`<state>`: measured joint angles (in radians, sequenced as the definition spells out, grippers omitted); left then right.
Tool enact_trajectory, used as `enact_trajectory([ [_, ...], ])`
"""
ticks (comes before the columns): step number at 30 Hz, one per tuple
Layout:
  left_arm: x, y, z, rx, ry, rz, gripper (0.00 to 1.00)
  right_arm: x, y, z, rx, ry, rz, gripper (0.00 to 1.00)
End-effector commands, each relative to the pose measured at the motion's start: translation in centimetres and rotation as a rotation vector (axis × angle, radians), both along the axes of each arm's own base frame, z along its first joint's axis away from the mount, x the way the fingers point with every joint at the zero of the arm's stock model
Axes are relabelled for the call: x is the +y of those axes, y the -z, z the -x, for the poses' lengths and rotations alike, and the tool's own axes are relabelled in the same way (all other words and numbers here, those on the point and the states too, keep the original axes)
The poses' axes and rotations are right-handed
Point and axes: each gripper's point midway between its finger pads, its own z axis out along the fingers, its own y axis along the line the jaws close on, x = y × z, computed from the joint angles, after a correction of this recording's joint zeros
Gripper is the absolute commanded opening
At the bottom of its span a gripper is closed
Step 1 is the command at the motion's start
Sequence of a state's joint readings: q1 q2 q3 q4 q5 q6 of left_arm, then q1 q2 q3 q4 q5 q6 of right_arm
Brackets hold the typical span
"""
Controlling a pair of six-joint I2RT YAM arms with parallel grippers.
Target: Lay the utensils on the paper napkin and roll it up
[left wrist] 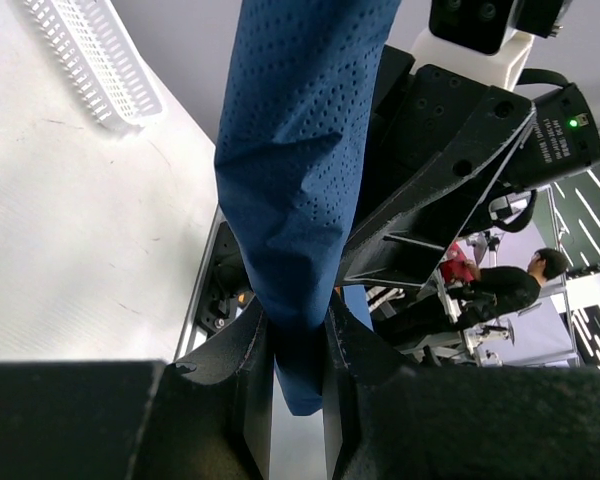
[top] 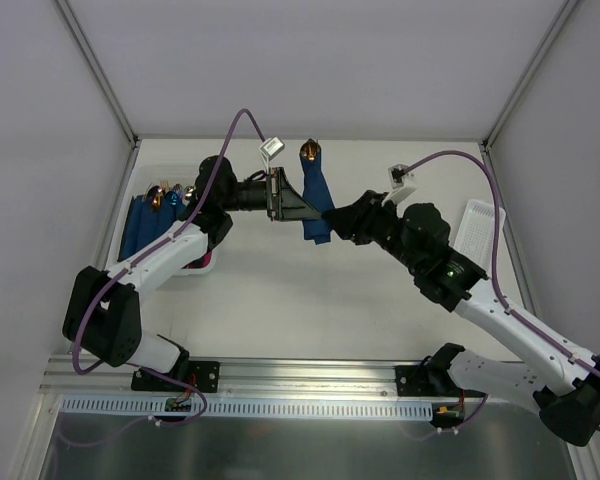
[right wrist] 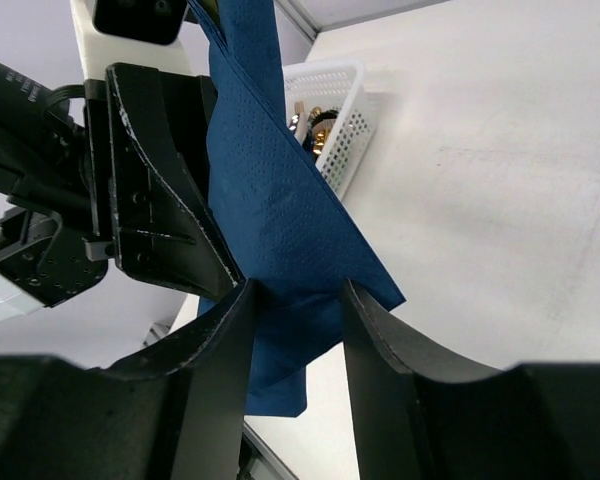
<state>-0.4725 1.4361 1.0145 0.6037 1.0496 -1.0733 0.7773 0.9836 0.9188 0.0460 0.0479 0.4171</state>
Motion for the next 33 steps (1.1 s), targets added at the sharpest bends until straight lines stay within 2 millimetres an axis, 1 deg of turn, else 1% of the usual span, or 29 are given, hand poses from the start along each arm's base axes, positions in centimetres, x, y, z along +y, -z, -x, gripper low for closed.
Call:
enact_trajectory([
  [1,-0.1,-2.5,1.2,-0.095,0.047,0.071,0.0,0.5,-0.6,0.8,0.002,-0.058,-0.074,0.43],
  [5,-0.1,-2.6,1.3,-0.092,0.053,0.083,0.0,0.4,-0.8,1.0,-0.004,-0.08,-0.124,0.45],
  [6,-0.1,-2.6,1.4,-0.092,0.055,0.085,0.0,0.1,-0.5,1.0,-0.002,-0.078,-0.132,0.45],
  [7,-0.1,-2.6,1.4,-0.086,0.053,0.088,0.0,0.2,-0.9,1.1,-0.016,-0.089,-0.152,0.44],
  [11,-0.1,-2.6,1.4,-0.078,0.058,0.098,0.0,0.0,-1.0,1.1,-0.009,-0.11,-0.209,0.42],
  [12,-0.1,-2.6,1.4,-0.078,0.056,0.1,0.0,-0.1,-1.4,1.0,-0.011,-0.111,-0.234,0.42],
  [14,-0.2,-2.5,1.3,-0.07,0.059,0.1,0.0,0.0,-1.2,1.1,-0.003,-0.133,-0.251,0.41],
  [15,-0.2,-2.6,1.3,-0.072,0.06,0.103,0.0,0.0,-1.7,1.1,-0.008,-0.134,-0.276,0.41],
  [17,-0.3,-2.5,1.2,-0.063,0.062,0.102,0.0,0.1,-1.3,1.2,0.005,-0.151,-0.288,0.41],
  [18,-0.3,-2.5,1.2,-0.063,0.061,0.102,0.0,0.0,-1.4,1.1,0.003,-0.152,-0.296,0.41],
  [19,-0.3,-2.5,1.2,-0.062,0.061,0.102,0.0,0.1,-1.7,1.3,0.001,-0.165,-0.314,0.41],
  [21,-0.3,-2.4,1.1,-0.059,0.059,0.102,0.0,0.0,-1.6,1.3,0.006,-0.169,-0.328,0.41],
  [26,-0.4,-2.3,1.1,-0.05,0.063,0.109,0.0,-0.1,-2.0,1.4,0.011,-0.196,-0.384,0.44],
  [32,-0.4,-2.6,1.0,-0.037,0.063,0.127,0.0,-0.4,-2.3,1.3,0.018,-0.22,-0.45,0.43],
  [33,-0.4,-2.7,1.0,-0.042,0.067,0.135,0.0,-0.5,-2.7,1.2,0.016,-0.223,-0.48,0.44],
])
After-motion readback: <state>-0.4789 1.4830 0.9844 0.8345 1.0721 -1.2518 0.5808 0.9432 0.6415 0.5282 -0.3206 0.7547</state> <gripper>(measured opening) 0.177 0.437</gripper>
